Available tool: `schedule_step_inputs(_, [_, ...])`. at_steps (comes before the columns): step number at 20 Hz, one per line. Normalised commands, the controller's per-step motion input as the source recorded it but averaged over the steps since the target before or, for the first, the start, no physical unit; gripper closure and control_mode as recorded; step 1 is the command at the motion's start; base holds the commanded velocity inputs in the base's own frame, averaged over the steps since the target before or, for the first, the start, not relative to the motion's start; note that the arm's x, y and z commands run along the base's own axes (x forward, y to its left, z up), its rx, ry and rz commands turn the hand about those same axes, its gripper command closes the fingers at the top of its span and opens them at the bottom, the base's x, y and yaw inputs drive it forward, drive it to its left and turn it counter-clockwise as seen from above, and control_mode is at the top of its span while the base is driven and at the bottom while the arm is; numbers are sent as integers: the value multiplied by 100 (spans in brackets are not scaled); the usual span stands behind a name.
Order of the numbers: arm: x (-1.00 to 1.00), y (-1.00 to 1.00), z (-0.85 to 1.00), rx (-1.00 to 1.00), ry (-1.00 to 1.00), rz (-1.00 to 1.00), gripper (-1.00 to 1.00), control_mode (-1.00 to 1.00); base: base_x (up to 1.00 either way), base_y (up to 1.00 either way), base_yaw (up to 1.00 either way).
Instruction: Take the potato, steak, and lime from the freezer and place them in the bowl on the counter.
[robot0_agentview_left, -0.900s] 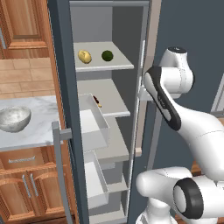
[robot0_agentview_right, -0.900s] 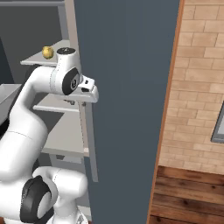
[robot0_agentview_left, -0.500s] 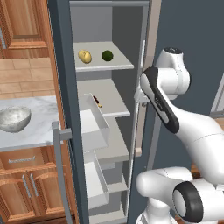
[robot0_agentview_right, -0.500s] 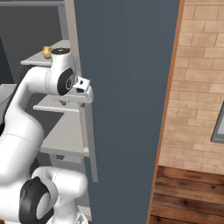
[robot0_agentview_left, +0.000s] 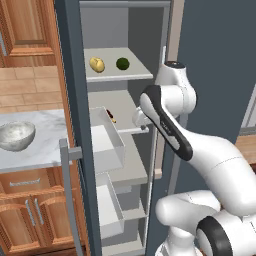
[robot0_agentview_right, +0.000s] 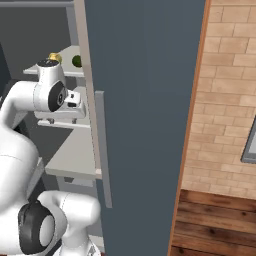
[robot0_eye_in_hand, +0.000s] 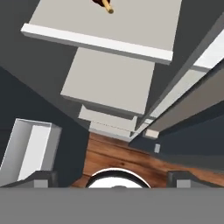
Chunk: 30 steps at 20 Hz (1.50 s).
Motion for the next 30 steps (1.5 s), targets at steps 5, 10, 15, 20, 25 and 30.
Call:
schedule_step_inputs(5, [14, 39, -23, 0, 0, 12, -100, -100, 0, 0, 0])
schedule_step_inputs(10, [26, 31, -29, 0, -1, 5, -100, -100, 0, 0, 0])
schedule_step_inputs(15, [16, 15, -32, 4, -17, 0, -100, -100, 0, 0, 0])
schedule_step_inputs(20, [17, 2, -24, 11, -27, 0, -100, -100, 0, 0, 0])
schedule_step_inputs(25, [29, 11, -13, 13, -19, -2, -100, -100, 0, 0, 0])
schedule_step_inputs(30, [33, 16, 0, 8, -3, -2, -100, -100, 0, 0, 0])
